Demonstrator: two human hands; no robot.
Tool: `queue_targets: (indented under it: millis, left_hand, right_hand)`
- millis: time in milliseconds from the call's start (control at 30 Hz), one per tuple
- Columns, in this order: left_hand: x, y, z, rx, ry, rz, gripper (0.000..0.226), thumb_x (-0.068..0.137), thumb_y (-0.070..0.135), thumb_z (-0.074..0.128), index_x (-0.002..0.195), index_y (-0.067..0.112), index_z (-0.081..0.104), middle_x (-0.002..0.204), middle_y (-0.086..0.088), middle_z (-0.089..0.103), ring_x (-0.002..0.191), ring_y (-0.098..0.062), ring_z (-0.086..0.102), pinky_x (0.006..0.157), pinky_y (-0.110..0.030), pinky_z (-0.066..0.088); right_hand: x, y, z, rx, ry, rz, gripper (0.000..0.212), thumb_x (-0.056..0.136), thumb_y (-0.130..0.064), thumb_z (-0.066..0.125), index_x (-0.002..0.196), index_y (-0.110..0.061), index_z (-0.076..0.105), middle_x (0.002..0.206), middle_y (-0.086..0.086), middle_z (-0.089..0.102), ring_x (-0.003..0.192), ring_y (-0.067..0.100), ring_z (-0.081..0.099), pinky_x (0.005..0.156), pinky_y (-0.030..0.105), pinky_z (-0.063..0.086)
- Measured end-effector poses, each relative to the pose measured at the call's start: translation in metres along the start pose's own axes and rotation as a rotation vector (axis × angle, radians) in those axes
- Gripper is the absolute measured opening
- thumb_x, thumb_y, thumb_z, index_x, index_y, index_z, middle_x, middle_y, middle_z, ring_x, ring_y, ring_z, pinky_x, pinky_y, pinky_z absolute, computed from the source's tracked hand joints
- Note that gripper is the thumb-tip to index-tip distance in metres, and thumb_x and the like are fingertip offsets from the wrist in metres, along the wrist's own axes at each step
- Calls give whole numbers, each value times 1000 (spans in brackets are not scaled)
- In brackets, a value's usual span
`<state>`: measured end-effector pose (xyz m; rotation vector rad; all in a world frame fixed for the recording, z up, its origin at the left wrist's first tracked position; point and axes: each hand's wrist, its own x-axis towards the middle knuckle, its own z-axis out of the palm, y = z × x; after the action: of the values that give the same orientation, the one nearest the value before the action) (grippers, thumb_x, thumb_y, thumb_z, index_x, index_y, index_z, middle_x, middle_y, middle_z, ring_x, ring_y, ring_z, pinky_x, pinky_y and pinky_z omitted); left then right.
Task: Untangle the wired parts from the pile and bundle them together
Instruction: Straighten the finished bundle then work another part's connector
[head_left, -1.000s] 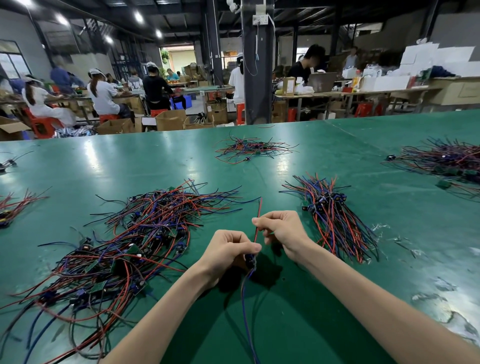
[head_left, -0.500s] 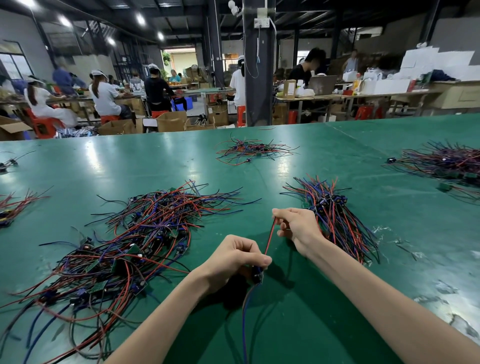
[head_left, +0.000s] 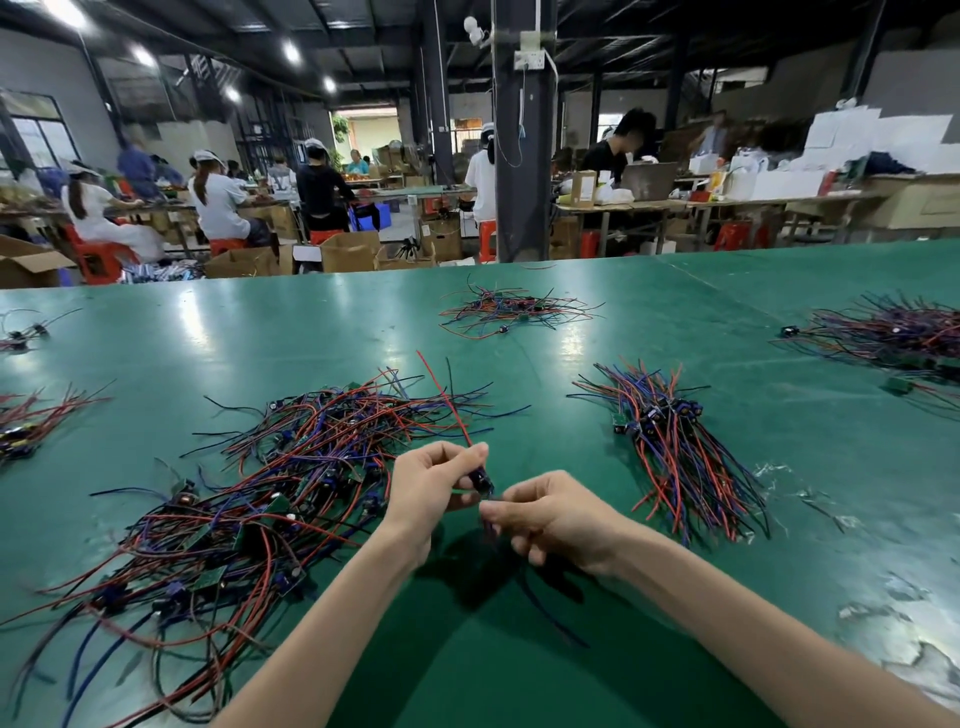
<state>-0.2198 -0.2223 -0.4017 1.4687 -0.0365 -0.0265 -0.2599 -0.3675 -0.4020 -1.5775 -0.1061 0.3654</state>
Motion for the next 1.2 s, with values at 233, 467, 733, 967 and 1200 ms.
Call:
queue_targets:
  millis: [233, 467, 733, 967, 1200]
  left_hand:
    - [-1, -1, 3, -113, -182, -84, 8, 84, 14, 67, 87, 6, 66, 73, -7, 61, 51, -7, 54, 54, -19, 51]
    - [-2, -6, -1, 88, -281, 42, 31, 84, -5, 63, 111, 11, 61, 81, -14, 66, 66, -14, 62, 76, -25, 52]
    - [-3, -9, 3, 34, -217, 89, 30, 83, -7, 63, 108, 10, 61, 82, -15, 66, 69, -13, 63, 75, -19, 52]
    - [-2, -15, 6, 66, -172, 95, 25, 78, -9, 68, 99, 3, 65, 72, -9, 60, 56, -6, 55, 63, -13, 49]
    - [-3, -23, 10, 141, -114, 148, 21, 76, -8, 72, 82, 12, 68, 63, 6, 66, 56, 1, 59, 60, -12, 48]
  right_hand:
    - [3, 2, 4, 78, 131, -56, 15, 86, 3, 61, 72, -1, 63, 48, 1, 58, 34, 6, 46, 32, 16, 35]
    - [7, 6, 3, -31, 152, -76, 28, 93, -1, 50, 65, -5, 56, 38, -1, 43, 28, 6, 31, 31, 14, 23]
    - [9, 9, 1, -548, 207, -263, 33, 96, -12, 48, 64, -9, 51, 42, -13, 31, 40, 3, 25, 44, 21, 21]
    - [8, 12, -1, -467, 216, -201, 32, 94, -9, 48, 63, -6, 55, 40, -12, 36, 37, 4, 28, 41, 20, 25]
    - [8, 11, -4, -198, 262, -41, 30, 90, -3, 57, 59, -4, 56, 32, -7, 40, 27, 7, 28, 35, 16, 24]
